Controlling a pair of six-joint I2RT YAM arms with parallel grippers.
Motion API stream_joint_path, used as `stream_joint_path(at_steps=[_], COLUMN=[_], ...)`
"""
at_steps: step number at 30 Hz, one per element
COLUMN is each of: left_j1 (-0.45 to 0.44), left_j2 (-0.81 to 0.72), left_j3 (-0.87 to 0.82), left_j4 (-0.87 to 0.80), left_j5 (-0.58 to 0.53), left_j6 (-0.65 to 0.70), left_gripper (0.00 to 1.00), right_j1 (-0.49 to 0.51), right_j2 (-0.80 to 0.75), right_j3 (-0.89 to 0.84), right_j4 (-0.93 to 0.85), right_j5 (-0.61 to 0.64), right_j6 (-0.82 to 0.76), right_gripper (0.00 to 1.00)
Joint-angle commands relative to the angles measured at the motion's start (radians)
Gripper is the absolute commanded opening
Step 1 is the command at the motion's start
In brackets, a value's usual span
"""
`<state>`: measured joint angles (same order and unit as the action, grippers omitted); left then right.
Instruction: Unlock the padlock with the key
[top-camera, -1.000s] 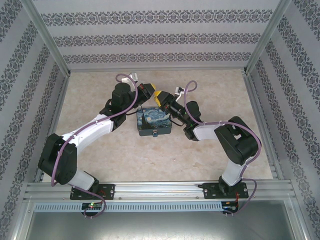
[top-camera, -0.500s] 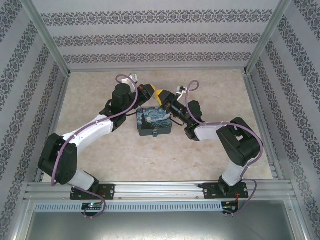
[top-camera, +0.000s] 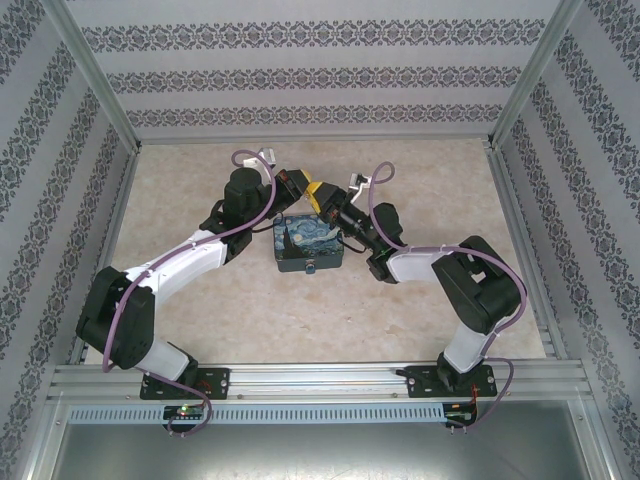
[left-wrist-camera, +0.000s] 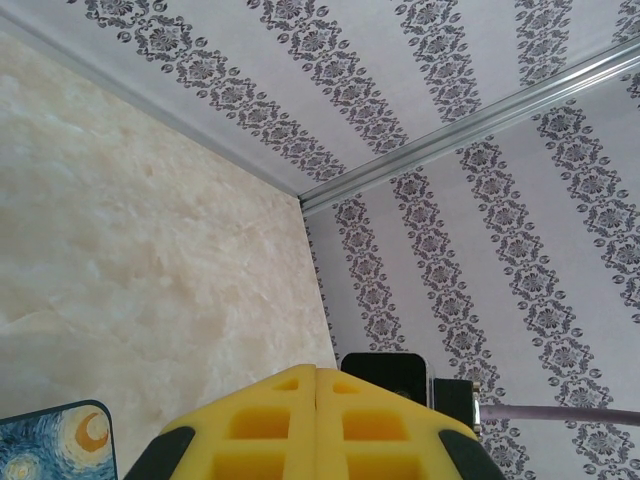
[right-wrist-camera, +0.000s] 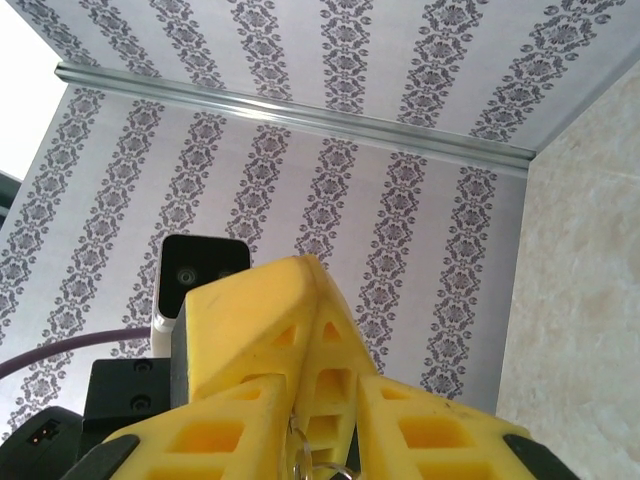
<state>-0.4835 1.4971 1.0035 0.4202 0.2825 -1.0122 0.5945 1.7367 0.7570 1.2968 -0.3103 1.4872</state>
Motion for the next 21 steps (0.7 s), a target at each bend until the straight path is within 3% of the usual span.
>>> stream_joint_path(at_steps=[1, 21], left_j1=[-0.005, -0.005], left_j2=[0.009, 0.014], left_j3=[0.006, 0.008], left_j4=[0.049, 0.047], left_j5=[-0.009, -0.017], left_j6=[-0.012, -0.011], left_gripper=[0.00, 0.00], right_j1=[0.017, 0.045], right_j2=[0.006, 0.030], right_j3=[-0.006, -0.018], right_j4=[0.078, 0.088], right_j5=[0.001, 0.002], right_j6=[-0.002, 0.005], right_gripper=[0.25, 0.22])
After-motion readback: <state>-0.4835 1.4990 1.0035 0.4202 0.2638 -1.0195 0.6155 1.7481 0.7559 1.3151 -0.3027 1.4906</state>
